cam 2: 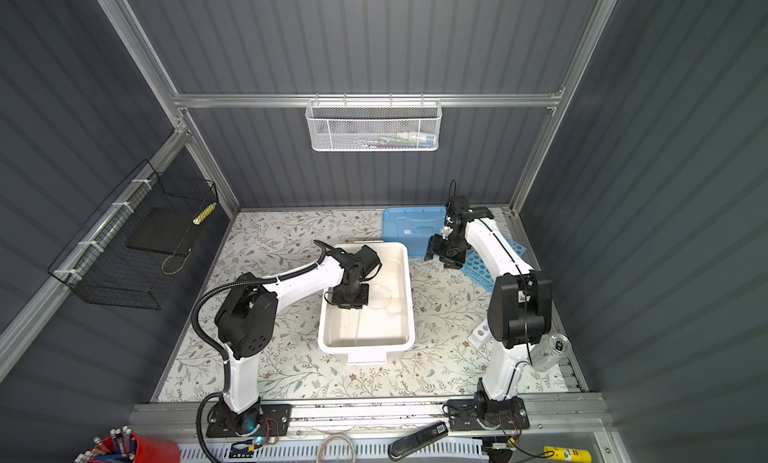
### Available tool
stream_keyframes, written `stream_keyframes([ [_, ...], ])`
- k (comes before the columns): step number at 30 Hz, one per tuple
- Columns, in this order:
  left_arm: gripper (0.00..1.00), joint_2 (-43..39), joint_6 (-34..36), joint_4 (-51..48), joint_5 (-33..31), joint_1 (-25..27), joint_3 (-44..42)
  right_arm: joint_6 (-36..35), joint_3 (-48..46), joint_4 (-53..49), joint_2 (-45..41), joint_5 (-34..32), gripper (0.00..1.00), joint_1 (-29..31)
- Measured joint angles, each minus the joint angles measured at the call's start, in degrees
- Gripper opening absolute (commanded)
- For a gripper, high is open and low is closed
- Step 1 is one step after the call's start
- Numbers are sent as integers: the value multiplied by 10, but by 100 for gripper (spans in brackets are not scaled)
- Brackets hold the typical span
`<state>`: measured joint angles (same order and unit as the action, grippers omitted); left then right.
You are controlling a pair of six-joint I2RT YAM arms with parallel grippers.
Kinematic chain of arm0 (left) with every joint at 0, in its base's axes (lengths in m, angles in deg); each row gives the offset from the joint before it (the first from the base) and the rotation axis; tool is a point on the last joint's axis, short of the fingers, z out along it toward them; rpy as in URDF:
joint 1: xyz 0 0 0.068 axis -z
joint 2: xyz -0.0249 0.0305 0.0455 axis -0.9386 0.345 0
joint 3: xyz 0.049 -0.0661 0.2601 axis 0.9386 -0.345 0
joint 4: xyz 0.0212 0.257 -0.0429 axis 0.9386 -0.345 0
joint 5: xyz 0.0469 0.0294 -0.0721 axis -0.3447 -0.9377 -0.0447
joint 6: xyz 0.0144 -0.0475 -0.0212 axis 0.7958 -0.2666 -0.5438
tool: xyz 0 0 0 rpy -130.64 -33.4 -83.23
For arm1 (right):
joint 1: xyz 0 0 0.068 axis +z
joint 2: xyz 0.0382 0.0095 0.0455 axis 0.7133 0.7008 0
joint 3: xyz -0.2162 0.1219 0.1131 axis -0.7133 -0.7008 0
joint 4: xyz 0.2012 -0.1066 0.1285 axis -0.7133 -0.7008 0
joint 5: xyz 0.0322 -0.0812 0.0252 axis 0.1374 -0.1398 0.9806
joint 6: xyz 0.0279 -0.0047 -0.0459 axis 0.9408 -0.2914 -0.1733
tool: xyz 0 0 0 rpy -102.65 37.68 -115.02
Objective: Organize the chemistry lab equipment
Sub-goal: 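Lower the right gripper over the red-tipped thermometer beside the bin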
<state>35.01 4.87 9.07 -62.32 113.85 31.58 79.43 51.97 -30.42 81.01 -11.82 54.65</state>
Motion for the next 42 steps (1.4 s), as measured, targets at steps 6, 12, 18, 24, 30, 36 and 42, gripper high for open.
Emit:
stream_keyframes([
  [6, 26, 9, 3, 11, 0, -6, 8, -1, 18, -4, 11, -2, 68, 0],
  [12, 25, 16, 6, 16, -2, -8, 23, -6, 39, -12, 27, -2, 68, 0],
  [18, 25, 19, 7, 17, -7, -10, 27, -9, 43, -14, 29, -2, 68, 0],
  [24, 25, 19, 11, 17, -11, -11, 28, -10, 43, -14, 29, -1, 68, 0],
  [30, 25, 19, 15, 18, -13, -18, 31, -10, 38, -13, 29, 2, 68, 0],
  [36, 28, 17, 16, 32, -9, -19, 26, -10, 9, -13, 29, 2, 67, 0],
  [42, 32, -13, 26, 52, 2, -15, -7, -10, -31, -17, 29, 4, 61, 1],
])
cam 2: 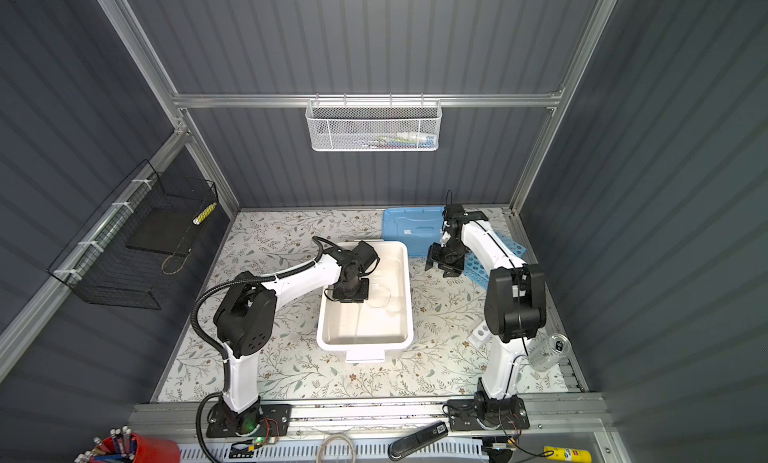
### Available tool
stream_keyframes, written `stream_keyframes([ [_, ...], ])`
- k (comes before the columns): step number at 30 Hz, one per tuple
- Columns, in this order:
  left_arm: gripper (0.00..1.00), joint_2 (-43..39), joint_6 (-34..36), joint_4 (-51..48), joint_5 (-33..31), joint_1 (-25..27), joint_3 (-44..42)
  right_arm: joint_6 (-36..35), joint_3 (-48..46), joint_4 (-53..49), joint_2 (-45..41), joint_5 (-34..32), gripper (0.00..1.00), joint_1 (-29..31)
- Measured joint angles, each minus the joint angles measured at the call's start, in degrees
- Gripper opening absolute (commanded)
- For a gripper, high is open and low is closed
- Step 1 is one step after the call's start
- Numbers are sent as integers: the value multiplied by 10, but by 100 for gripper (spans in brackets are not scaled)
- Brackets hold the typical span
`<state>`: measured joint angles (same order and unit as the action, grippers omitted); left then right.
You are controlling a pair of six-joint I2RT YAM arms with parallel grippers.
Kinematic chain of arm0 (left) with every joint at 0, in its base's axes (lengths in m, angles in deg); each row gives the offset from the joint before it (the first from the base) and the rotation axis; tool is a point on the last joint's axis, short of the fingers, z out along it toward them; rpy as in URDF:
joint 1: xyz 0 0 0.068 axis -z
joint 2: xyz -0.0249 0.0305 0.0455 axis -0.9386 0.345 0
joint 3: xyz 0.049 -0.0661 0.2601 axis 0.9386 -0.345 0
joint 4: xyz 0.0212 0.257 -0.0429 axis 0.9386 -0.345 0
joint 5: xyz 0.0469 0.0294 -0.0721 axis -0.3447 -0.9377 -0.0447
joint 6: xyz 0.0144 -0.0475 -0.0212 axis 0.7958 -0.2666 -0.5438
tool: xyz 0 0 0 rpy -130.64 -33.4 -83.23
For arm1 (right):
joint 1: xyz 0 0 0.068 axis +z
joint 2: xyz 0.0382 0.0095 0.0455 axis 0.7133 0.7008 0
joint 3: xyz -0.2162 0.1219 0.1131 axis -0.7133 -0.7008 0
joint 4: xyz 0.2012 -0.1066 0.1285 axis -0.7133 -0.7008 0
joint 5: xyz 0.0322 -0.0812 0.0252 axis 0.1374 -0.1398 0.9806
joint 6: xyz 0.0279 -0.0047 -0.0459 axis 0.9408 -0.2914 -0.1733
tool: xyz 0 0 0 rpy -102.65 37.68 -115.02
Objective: Organize the chemistry lab equipment
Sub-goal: 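Lower the right gripper over the red-tipped thermometer beside the bin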
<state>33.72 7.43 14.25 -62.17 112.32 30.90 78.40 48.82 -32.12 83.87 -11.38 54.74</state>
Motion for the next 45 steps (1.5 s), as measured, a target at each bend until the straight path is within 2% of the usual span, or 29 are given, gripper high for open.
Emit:
stream_keyframes([
  [10, 33, -52, 16, 15, 9, 41, -3, 12, -37, 8, 1, 11, 53, 52],
  [15, 34, -83, 18, 10, 8, 58, -25, 37, -56, 28, 28, 16, 51, 71],
  [33, 37, -237, 19, -26, -51, 69, -52, 119, -105, 121, 70, -1, 37, 112],
  [45, 37, -286, 20, -32, -76, 69, -96, 145, -136, 142, 51, -43, 24, 126],
])
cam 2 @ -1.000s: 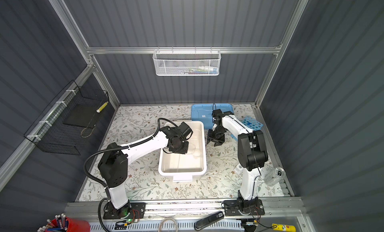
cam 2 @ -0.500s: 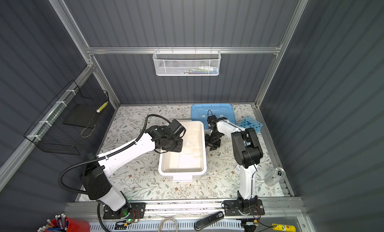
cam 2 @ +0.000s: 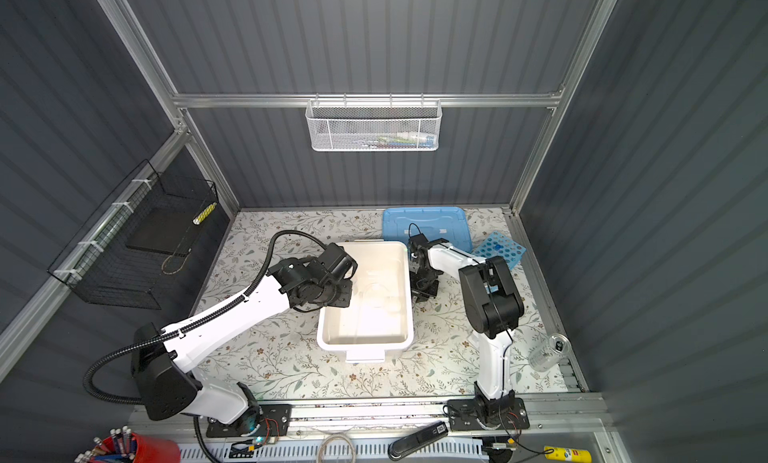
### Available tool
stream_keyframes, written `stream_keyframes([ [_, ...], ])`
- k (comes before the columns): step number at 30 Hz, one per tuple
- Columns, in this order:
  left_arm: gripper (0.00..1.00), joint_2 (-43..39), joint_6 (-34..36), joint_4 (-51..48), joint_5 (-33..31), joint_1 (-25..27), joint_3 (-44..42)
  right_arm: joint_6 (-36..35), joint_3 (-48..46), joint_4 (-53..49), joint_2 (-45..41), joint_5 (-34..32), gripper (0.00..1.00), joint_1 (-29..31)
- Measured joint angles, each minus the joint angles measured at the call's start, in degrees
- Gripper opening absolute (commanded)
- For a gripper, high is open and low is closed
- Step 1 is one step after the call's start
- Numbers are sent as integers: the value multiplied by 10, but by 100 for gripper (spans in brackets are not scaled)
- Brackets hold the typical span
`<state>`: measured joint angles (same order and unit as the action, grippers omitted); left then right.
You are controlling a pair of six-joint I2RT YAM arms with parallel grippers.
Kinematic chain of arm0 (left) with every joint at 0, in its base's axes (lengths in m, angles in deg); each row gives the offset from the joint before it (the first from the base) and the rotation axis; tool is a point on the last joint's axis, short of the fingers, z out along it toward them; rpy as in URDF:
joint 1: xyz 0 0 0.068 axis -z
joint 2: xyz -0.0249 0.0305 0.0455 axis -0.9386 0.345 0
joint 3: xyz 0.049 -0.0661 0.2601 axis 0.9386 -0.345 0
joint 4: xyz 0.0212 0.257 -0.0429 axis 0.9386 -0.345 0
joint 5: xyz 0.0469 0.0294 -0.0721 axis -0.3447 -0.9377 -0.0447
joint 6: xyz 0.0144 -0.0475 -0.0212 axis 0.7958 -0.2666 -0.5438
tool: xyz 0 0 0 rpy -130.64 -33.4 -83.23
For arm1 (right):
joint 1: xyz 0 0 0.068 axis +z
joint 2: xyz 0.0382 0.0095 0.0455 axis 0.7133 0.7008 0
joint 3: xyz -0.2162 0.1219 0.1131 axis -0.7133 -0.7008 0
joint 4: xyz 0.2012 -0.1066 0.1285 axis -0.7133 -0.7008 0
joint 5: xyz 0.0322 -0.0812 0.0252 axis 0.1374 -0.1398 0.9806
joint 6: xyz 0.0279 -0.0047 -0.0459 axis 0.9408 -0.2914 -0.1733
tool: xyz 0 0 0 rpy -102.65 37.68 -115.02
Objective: Organize the chemistry lab equipment
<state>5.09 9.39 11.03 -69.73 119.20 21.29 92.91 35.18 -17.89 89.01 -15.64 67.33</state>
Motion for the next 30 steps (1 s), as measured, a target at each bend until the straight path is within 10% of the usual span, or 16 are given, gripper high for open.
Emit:
stream_keyframes([
  [30, 37, -30, 2, 6, -15, 6, -18, -6, -72, 45, -51, -33, 0, -2],
])
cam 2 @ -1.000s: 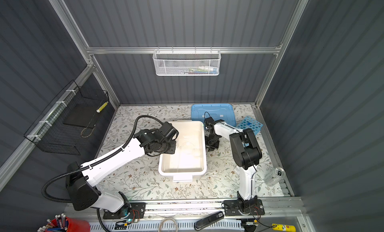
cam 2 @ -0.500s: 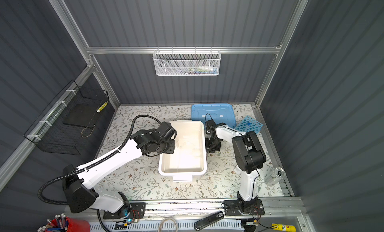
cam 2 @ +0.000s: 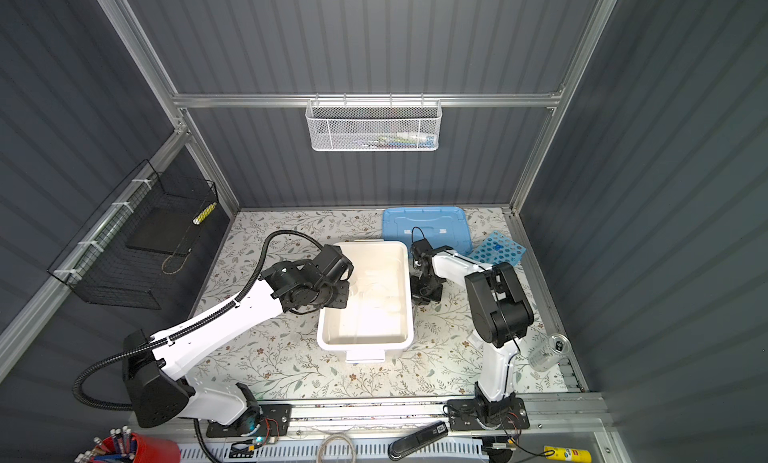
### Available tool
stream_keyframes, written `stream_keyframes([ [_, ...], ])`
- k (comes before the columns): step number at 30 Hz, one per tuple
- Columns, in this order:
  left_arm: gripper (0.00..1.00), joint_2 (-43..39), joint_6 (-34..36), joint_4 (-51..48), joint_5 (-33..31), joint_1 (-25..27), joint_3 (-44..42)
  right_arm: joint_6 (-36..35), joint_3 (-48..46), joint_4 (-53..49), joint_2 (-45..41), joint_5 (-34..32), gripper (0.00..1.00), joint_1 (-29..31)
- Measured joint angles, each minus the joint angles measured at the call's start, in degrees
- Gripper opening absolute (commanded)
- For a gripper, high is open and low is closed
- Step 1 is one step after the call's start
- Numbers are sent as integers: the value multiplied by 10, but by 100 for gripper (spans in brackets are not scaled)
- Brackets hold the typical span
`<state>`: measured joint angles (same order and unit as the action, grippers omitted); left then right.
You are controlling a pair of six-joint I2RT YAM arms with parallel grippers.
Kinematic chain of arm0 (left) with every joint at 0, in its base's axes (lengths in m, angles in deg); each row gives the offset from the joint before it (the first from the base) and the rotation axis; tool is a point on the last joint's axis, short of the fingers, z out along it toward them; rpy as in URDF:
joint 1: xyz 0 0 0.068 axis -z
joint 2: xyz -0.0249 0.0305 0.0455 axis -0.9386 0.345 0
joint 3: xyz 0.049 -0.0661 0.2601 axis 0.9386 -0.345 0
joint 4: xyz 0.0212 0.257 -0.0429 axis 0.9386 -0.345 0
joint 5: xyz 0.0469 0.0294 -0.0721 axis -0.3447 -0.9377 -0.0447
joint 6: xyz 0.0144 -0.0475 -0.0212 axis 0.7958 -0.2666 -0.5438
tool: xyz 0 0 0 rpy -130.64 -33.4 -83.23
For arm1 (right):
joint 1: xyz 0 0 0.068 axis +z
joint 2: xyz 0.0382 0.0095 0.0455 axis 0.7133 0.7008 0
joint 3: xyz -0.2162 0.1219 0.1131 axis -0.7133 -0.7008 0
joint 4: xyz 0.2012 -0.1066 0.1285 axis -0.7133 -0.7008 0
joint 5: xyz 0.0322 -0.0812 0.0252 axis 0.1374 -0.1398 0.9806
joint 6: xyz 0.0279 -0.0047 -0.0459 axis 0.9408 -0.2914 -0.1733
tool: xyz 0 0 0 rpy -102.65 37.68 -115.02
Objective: Organize the chemistry lab equipment
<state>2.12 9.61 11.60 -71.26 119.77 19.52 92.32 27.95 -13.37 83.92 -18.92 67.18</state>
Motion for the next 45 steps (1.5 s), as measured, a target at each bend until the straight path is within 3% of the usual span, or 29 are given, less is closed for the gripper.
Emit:
stream_keyframes([
  [14, 37, -4, 4, 0, -9, 0, -1, -26, 0, -22, -10, -6, 0, -37],
  [29, 36, -4, 4, 10, -10, 0, -1, -39, 43, -95, -104, -29, 0, -63],
  [45, 36, -13, 4, 10, -24, 0, 44, -44, 195, -195, -162, -26, 0, -78],
])
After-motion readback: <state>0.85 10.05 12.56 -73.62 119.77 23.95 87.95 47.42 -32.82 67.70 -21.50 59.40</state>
